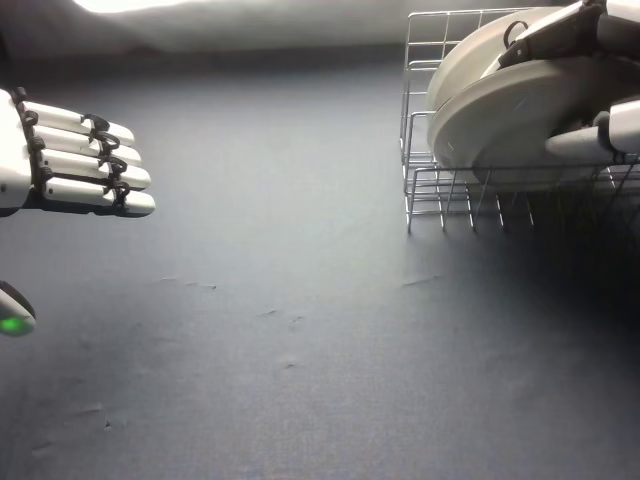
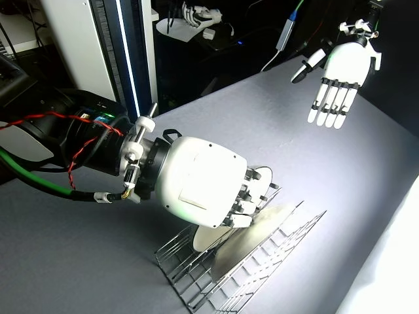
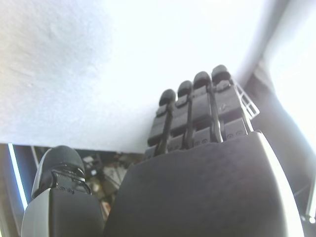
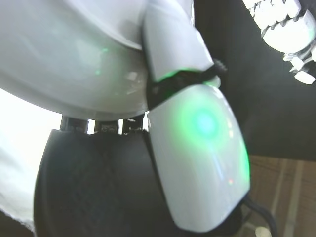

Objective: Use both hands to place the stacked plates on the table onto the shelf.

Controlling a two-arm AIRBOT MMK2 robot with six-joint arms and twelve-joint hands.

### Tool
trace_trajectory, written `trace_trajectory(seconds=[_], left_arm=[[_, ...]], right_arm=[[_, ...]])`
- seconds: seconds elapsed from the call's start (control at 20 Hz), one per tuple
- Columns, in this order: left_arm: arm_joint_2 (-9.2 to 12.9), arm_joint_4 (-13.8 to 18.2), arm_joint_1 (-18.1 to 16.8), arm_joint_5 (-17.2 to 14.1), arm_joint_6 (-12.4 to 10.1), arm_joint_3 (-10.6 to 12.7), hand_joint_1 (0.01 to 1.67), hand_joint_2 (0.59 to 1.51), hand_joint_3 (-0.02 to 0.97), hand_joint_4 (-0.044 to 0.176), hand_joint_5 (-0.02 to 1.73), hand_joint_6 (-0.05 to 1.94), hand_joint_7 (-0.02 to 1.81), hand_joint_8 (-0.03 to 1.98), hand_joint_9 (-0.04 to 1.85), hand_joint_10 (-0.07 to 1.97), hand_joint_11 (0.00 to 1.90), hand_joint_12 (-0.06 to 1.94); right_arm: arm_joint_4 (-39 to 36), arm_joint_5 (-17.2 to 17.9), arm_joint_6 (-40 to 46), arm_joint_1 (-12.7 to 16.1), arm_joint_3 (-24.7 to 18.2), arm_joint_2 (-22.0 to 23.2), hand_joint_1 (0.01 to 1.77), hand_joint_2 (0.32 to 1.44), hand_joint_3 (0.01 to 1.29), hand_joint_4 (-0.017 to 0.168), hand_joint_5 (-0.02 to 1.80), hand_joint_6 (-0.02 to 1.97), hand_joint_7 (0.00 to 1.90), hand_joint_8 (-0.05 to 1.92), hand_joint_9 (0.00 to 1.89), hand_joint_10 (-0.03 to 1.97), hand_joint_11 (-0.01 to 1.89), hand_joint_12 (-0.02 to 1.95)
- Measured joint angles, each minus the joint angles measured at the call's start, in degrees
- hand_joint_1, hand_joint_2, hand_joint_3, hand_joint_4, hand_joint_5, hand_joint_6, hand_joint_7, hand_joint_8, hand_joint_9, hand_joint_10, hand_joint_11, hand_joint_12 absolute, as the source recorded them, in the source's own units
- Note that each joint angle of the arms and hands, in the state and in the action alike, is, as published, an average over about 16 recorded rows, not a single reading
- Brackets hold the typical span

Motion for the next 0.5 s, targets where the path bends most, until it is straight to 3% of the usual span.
trace_trajectory(seconds=[0.25,0.5], left_arm=[[-0.1,0.1,0.0,0.0,0.0,-0.2,0.01,1.051,0.006,-0.001,0.02,0.01,0.02,0.0,0.02,0.01,0.01,0.0],[-0.1,0.0,-0.2,-0.3,-0.5,-0.6,0.01,1.051,0.006,0.0,0.02,0.01,0.02,0.0,0.02,0.01,0.01,0.0]], right_arm=[[-1.7,1.0,-0.3,1.2,0.0,0.0,1.35,1.04,0.01,-0.007,0.65,0.43,0.87,0.16,0.72,0.62,0.44,1.48],[-6.4,2.8,-0.4,2.9,0.0,0.0,1.16,1.01,0.01,-0.006,0.57,0.37,0.78,0.07,0.58,0.58,0.26,1.49]])
